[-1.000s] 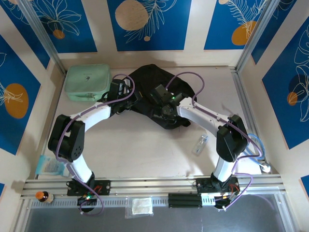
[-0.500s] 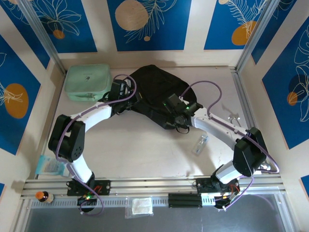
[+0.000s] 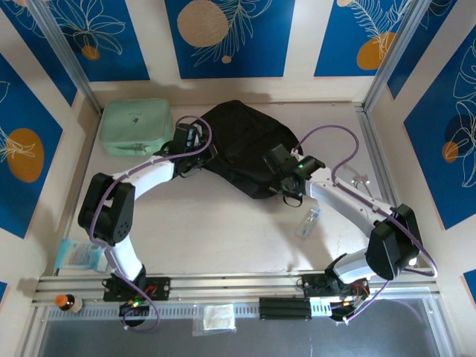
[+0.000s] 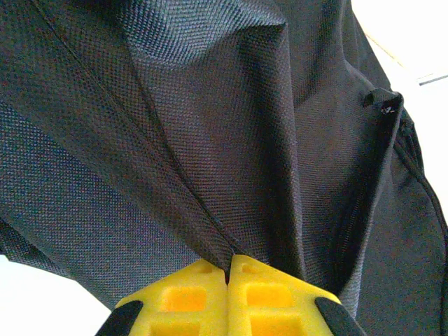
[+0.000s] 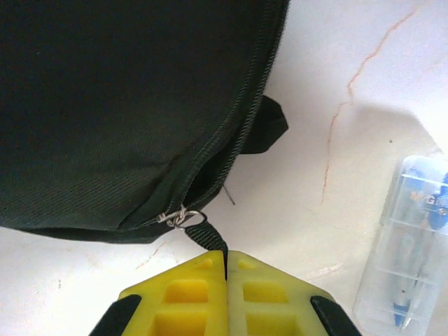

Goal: Pack books, pencil case, and school supplies into a backpack

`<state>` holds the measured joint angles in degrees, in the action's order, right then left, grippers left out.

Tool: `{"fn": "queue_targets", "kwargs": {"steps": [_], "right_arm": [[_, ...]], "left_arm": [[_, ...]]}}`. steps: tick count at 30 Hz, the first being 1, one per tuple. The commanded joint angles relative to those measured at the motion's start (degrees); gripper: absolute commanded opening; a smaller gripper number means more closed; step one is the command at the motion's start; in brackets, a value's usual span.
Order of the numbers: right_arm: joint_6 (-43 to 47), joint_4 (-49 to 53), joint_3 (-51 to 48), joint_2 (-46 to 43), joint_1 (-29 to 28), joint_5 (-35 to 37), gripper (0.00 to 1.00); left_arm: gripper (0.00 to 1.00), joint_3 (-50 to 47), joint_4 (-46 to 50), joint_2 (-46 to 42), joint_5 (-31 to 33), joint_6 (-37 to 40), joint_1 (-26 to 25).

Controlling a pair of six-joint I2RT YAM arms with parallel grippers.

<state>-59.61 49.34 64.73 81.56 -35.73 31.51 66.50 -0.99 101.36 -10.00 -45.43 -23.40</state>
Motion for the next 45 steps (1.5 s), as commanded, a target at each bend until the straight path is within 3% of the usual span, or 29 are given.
{"fn": "queue_targets", "kwargs": {"steps": [1, 6, 15, 19, 21, 24, 28, 34, 39, 45], "right_arm": [[-0.2, 3.6, -0.7, -0.8, 1.8, 3.2, 0.00], [3.0, 1.7, -0.7, -0.4, 5.4, 2.6, 0.00], [15.1, -6.6, 0.7, 3.1, 7.5, -9.8, 0.00], [17.2, -10.6, 0.4, 3.7, 6.0, -15.3, 0.00], [18.0, -11.7, 1.3, 4.5, 5.2, -16.6, 0.00], [19.2, -13.4, 3.0, 6.1, 4.5, -19.0, 0.00], [20.4, -15.0, 5.9, 8.4, 3.5, -21.4, 0.00], [19.7, -16.7, 7.3, 10.2, 3.5, -23.4, 0.00], [19.0, -17.3, 6.9, 9.9, 3.3, -24.4, 0.00], [18.1, -17.5, 5.7, 9.1, 3.2, -24.9, 0.00]], "left_arm": [[0.00, 2.4, 0.0, 1.0, 1.6, 2.2, 0.9], [0.00, 2.9, 0.9, 2.0, 0.9, 3.0, 1.1], [0.02, 11.6, 8.0, 8.3, -2.6, 10.1, 2.2], [0.41, 12.4, 12.5, 8.0, 3.5, 12.2, 3.0], [0.51, 10.7, 13.2, 5.9, 5.2, 11.8, 3.5], [0.57, 6.7, 12.6, 1.8, 4.7, 9.6, 3.9], [0.61, 0.7, 9.4, -2.9, -2.2, 2.0, 3.4], [0.64, -6.5, -4.9, -2.8, -12.3, -13.4, -2.5], [0.64, -7.8, -14.3, 0.5, -12.3, -21.2, -6.8], [0.60, -8.5, -16.3, 3.1, -9.1, -25.8, -8.6]]}}
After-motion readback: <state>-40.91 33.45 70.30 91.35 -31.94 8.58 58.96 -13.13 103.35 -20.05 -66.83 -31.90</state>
